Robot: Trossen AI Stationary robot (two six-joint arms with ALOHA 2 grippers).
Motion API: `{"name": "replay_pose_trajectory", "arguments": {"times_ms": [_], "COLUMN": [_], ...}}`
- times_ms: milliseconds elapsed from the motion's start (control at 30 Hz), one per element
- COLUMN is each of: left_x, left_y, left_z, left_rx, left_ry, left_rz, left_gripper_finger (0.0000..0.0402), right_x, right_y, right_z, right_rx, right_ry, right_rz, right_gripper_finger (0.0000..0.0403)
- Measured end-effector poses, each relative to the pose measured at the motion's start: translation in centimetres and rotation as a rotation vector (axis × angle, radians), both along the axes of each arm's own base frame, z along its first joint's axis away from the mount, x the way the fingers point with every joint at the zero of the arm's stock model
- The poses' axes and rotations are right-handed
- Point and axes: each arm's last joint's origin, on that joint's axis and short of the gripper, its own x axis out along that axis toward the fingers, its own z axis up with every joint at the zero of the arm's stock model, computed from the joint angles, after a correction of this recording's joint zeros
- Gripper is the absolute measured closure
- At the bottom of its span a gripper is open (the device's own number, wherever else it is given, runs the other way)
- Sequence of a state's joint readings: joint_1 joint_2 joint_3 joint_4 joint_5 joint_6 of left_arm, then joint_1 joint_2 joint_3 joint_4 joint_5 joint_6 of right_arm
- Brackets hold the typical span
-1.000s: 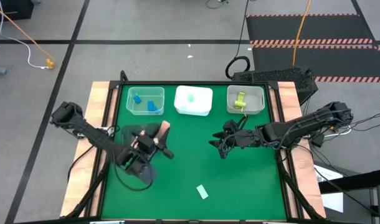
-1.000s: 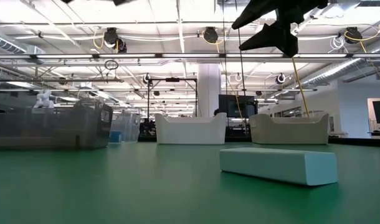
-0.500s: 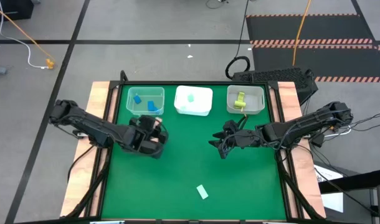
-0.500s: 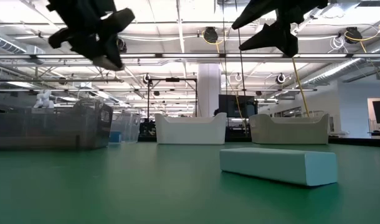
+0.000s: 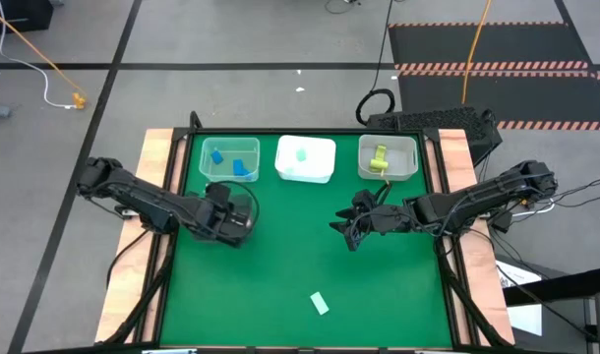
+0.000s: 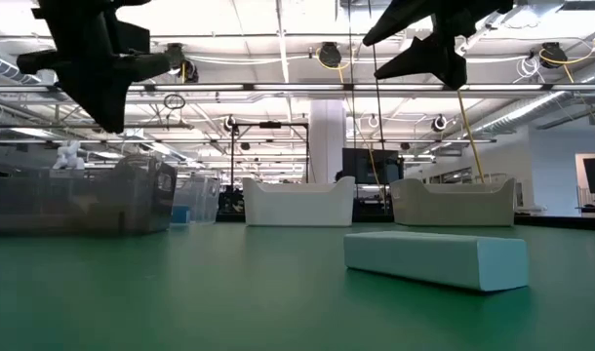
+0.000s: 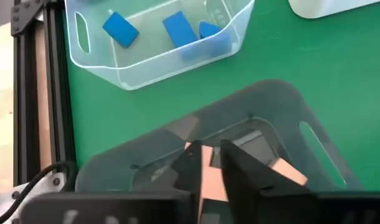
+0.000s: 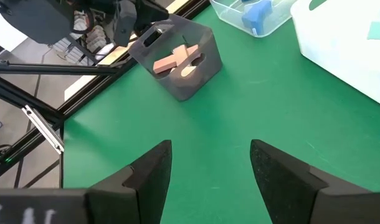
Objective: Sort & place blocks by color
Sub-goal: Put the light blue block into the white bin
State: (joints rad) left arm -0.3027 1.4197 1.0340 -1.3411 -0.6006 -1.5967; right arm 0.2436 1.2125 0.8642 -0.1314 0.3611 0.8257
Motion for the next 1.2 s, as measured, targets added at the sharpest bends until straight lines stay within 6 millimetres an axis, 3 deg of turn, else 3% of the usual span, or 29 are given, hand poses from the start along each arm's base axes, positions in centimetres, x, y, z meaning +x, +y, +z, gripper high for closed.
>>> {"name": "replay_pose_trajectory", "arguments": {"times_ms": [167, 367, 633, 900, 1200], "left_x": [0.2, 1.2, 5.0, 8.7, 10.5], "left_y": [-0.3, -0.8, -3.0, -6.4, -10.9], "left_z": [0.0, -0.1, 0.9, 2.3, 0.7], "left_rx": [-0.011, -0.040, -0.078, 0.068, 0.166], "left_ry": [-0.032, -0.117, -0.400, -0.605, -0.684], "left_rz": [-0.007, -0.054, -0.375, -0.814, -1.087], "left_gripper_finger": [0.0385, 0.0371, 0.0333, 0.0307, 0.0309], "right_x": [0.0, 0.0, 0.0, 0.0, 0.0], "right_y": [0.0, 0.0, 0.0, 0.0, 0.0], "right_z": [0.0, 0.0, 0.0, 0.0, 0.0], "right_rx": [0.000, 0.000, 0.000, 0.000, 0.000], "right_ry": [0.000, 0.000, 0.000, 0.000, 0.000], "right_rz": [0.000, 0.000, 0.000, 0.000, 0.000], "right_gripper_finger": [0.0195, 0.0195, 0.0195, 0.0195, 0.0195]}}
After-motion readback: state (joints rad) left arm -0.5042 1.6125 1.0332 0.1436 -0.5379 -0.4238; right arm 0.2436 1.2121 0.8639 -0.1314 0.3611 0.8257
